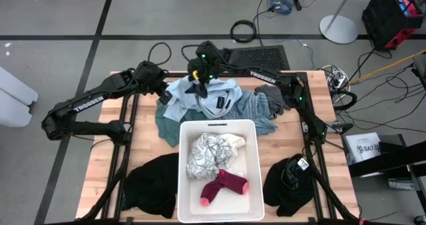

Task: Sort clothes
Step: Put the light blue polo shirt into the white laundry bin

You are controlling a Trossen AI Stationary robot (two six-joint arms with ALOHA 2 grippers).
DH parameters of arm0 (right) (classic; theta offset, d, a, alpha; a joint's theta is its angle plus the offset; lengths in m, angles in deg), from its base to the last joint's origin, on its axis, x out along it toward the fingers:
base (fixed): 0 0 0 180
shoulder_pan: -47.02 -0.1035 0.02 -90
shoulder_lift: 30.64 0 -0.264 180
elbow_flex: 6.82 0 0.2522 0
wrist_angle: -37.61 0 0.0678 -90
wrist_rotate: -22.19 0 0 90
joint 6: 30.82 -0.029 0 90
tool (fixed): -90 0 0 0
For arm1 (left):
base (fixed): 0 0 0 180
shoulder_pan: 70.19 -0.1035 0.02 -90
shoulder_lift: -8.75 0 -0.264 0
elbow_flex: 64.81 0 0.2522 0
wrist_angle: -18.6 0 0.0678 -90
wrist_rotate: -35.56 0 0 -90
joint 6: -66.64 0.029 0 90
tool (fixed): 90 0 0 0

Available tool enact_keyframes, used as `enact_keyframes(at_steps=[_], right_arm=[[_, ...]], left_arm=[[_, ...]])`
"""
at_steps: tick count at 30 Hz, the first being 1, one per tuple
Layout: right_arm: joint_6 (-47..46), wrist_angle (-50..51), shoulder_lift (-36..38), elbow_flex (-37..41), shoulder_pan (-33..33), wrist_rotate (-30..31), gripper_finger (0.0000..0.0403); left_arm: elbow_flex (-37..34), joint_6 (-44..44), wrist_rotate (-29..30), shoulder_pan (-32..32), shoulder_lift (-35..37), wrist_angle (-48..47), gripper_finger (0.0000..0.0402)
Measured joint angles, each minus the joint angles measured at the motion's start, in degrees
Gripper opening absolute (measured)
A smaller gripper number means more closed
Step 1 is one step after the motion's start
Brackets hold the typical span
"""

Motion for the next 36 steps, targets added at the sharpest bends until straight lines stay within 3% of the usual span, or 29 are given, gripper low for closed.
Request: enact_keyframes(at_steps=[9, 14, 18, 24, 30, 33, 36], right_arm=[[2.9, 10.4, 7.9, 0.0, 0.2, 6.8, 0.0276], [3.0, 11.7, 12.2, 0.0, 0.0, 7.3, 0.0275], [3.4, 15.6, 14.4, 0.0, 0.1, 7.8, 0.0275], [4.0, 20.0, 15.0, 0.0, 0.1, 8.2, 0.0275], [4.9, 20.7, 14.7, 0.0, -0.1, 8.1, 0.0274], [4.9, 20.9, 14.7, 0.0, -0.5, 8.1, 0.0274], [5.3, 21.8, 14.7, 0.1, -0.9, 7.9, 0.0274]], left_arm=[[0.0, 4.6, -1.8, 0.0, -1.8, 14.9, 0.0068], [0.0, 11.7, -7.6, 0.6, -8.1, 19.4, 0.0096], [2.2, 20.5, -3.6, 1.0, -11.8, 17.6, 0.014], [6.0, 17.8, -3.7, 1.1, -15.1, 17.9, 0.0193], [8.8, 17.9, -4.4, 0.1, -22.8, 14.8, 0.0203], [11.1, 18.0, -0.9, -0.2, -27.3, 8.3, 0.0203], [13.4, 14.2, 7.2, -0.3, -30.0, 1.3, 0.0203]])
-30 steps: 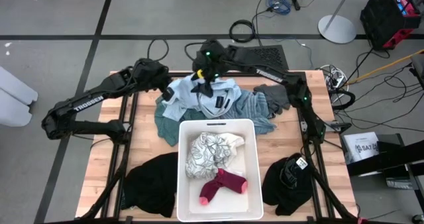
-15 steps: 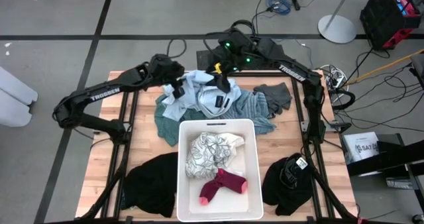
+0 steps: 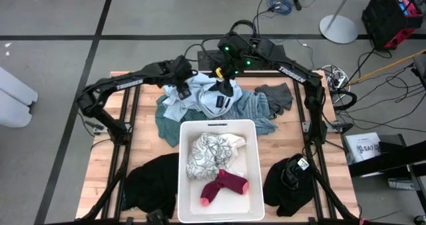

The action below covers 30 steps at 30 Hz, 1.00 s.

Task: Sort clothes
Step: Put the light blue polo shirt into the white laundry bin

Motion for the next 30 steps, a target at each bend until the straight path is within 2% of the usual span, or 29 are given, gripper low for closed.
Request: enact_keyframes(at_steps=[3, 7, 10, 15, 24, 27, 30], right_arm=[[1.1, 1.2, 0.0, 0.0, -0.4, -0.2, 0.0274], [1.6, 1.4, 0.0, 0.0, -0.4, -0.2, 0.0274], [1.8, 1.8, 0.0, 0.0, -0.4, -0.2, 0.0274], [1.7, 3.2, 0.0, 0.0, -0.4, -0.2, 0.0274], [1.3, 6.0, 0.0, 0.0, -1.9, 0.0, 0.0274], [1.3, 6.6, 0.0, 0.0, -2.4, 0.0, 0.0274], [1.3, 7.0, 0.0, 0.0, -2.4, 0.0, 0.0274]], left_arm=[[0.7, -4.3, 0.9, 0.0, -1.9, -5.4, 0.0203], [0.6, -7.0, -2.4, 0.0, -2.9, -6.2, 0.0203], [0.5, -8.7, -1.6, -0.2, -3.9, -7.2, 0.0203], [0.5, -8.9, 2.2, -1.3, -6.0, -10.3, 0.0203], [0.4, -8.7, 0.2, -2.3, -8.7, -10.4, 0.0202], [0.4, -8.7, 0.3, -2.3, -8.7, -10.3, 0.0181], [0.4, -8.7, -0.3, -2.4, -8.7, -9.8, 0.0128]])
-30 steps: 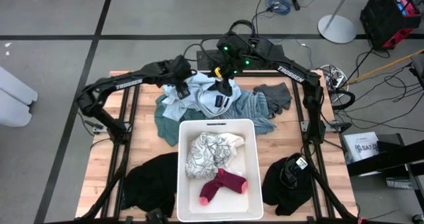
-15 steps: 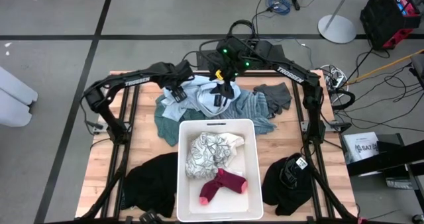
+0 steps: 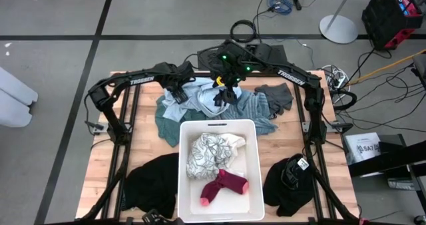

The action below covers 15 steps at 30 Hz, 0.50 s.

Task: Sort clothes
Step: Put the light blue polo shirt into the white laundry bin

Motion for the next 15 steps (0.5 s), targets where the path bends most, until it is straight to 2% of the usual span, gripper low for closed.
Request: enact_keyframes(at_steps=[4, 5, 10, 15], right_arm=[[-0.2, 2.0, 0.3, 0.0, -0.1, 0.2, 0.0274], [-0.2, 2.5, 0.5, 0.0, -0.1, 0.2, 0.0274], [-0.2, 4.9, 2.5, 0.0, -0.2, 0.4, 0.0274], [-0.9, 6.0, 6.6, 0.0, -0.2, 3.8, 0.0274]], left_arm=[[0.0, 0.3, -2.8, -0.2, 0.0, 0.1, 0.003], [0.0, 0.5, -3.6, -0.2, 0.0, 0.1, 0.0016], [0.0, 1.6, -4.1, -0.2, 0.0, -0.1, 0.0006], [0.0, 2.1, -4.2, 0.2, 1.2, -0.7, 0.0004]])
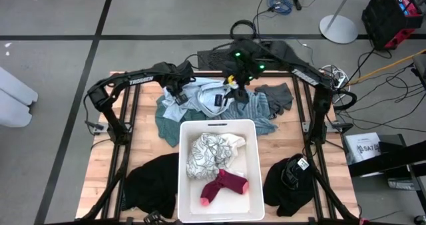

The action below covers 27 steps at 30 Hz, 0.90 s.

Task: Sort clothes
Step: Put the light blue polo shirt into the white laundry bin

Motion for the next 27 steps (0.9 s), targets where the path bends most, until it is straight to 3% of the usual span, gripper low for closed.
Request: enact_keyframes(at_steps=[6, 18, 25, 27], right_arm=[[-1.0, -0.7, 5.3, 0.0, 0.0, 3.6, 0.0274], [-2.8, -1.6, 10.9, 0.0, 0.0, 3.9, 0.0274], [-3.1, -1.6, 10.9, 0.0, 0.0, 3.9, 0.0274], [-3.5, -1.6, 10.7, 0.0, 0.0, 3.9, 0.0274]], left_arm=[[0.6, 1.0, -0.7, 1.9, 7.0, 0.6, 0.0002], [1.0, -1.3, -4.9, 4.6, 26.3, 2.3, 0.0001], [-0.2, -3.2, -5.1, 4.7, 27.4, 3.4, 0.0], [-0.7, -3.2, -8.3, 4.6, 25.4, 4.3, 0.0]])
